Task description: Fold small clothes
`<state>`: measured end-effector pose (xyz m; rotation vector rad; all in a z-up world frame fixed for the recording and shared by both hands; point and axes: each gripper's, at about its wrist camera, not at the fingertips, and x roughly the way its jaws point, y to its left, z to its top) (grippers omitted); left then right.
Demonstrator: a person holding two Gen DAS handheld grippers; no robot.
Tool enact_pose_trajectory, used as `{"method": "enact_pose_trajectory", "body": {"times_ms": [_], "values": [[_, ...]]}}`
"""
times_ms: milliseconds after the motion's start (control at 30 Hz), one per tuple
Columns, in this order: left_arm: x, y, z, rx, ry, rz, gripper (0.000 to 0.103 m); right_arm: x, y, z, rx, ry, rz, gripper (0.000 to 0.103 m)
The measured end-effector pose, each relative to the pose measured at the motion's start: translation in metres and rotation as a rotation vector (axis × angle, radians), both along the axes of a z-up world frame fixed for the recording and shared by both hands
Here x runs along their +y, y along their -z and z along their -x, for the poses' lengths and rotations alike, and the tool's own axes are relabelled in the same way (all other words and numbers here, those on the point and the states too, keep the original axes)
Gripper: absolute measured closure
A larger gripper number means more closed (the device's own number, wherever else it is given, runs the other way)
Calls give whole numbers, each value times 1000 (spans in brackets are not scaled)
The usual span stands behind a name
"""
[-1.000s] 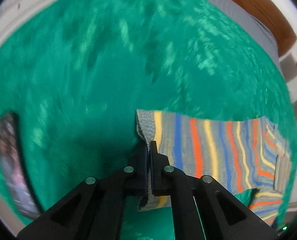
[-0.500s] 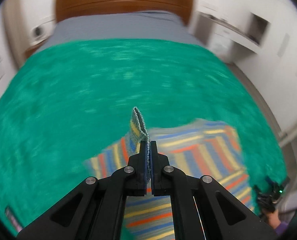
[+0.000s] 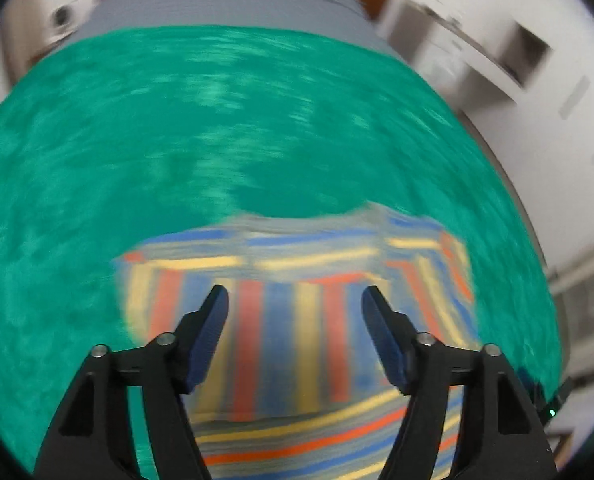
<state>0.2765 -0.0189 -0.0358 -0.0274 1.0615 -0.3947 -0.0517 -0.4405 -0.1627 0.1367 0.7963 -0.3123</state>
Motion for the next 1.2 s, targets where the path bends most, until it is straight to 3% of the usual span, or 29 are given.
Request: {"method": "enact_pose_trajectory", "body": {"times_ms": [133, 267, 300, 333, 367, 467, 567, 667, 700, 800, 833, 900, 1000, 1033, 1100, 1200], "values": [[52, 32, 0, 63, -68, -67, 27, 0, 0, 1, -4, 0, 1, 0], [71, 70, 10, 145, -51, -59, 33, 0, 1, 1, -3, 0, 2, 0], [72, 77, 15, 153, -44, -36, 61, 0, 1, 1, -3, 0, 2, 0], [73, 81, 16, 159, -40, -21, 96, 0, 1, 1, -2, 0, 2, 0], [72, 84, 20, 157, -44, -35, 102, 0, 1, 1, -1, 1, 2, 0], [79, 94, 20, 116, -102, -100, 102, 0, 0, 0, 1, 1, 4, 0], [93, 105, 21, 128, -149, -68, 101, 0, 1, -1, 2, 1, 6, 0], [83, 102, 26, 117, -131, -108, 97, 0, 1, -1, 2, 1, 5, 0], [82, 97, 29, 106, -130, -121, 88, 0, 1, 0, 2, 1, 5, 0], [82, 80, 36, 40, -141, -101, 42, 0, 1, 0, 2, 1, 6, 0], [80, 74, 40, 10, -138, -99, 32, 0, 1, -1, 2, 1, 6, 0], [71, 73, 47, -18, -99, -132, 26, 0, 1, 0, 2, 1, 5, 0], [65, 100, 47, 25, -83, -282, 25, 0, 1, 0, 2, 1, 5, 0], [69, 107, 48, 34, -88, -297, 19, 0, 1, 0, 2, 1, 5, 0], [85, 102, 60, 7, -143, -277, 13, 0, 1, 0, 3, 1, 6, 0], [98, 87, 82, -18, -187, -226, 16, 0, 1, 0, 2, 1, 6, 0]]}}
